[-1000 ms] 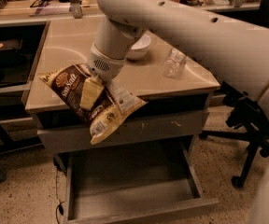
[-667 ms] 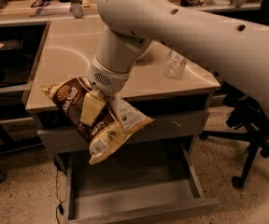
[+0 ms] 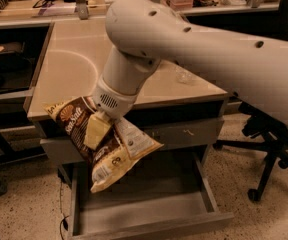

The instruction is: Place brown chip bag into middle drawer

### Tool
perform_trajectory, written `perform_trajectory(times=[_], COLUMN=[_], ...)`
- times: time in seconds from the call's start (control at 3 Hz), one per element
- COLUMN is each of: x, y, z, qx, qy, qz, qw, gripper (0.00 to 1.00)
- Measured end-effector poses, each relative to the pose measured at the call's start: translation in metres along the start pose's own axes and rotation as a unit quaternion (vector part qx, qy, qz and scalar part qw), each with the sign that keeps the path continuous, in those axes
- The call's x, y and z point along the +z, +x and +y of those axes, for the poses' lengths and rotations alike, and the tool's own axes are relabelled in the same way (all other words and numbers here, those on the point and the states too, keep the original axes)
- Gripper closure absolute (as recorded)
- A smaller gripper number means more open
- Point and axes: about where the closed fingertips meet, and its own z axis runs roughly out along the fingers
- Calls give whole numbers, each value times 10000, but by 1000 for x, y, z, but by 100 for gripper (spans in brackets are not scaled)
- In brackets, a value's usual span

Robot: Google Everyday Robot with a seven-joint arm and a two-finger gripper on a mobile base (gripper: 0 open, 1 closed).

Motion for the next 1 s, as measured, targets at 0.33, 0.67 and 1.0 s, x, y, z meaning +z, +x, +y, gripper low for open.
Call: perform_trajectory(times=[0.33, 0.67, 1.0], x=[44, 91, 91], y=[29, 65, 65], z=[23, 36, 36], qx=[424, 833, 834], qy=[-284, -650, -651], qz=[-3, 65, 65], qw=[9987, 9944, 9944], gripper=[100, 100, 100])
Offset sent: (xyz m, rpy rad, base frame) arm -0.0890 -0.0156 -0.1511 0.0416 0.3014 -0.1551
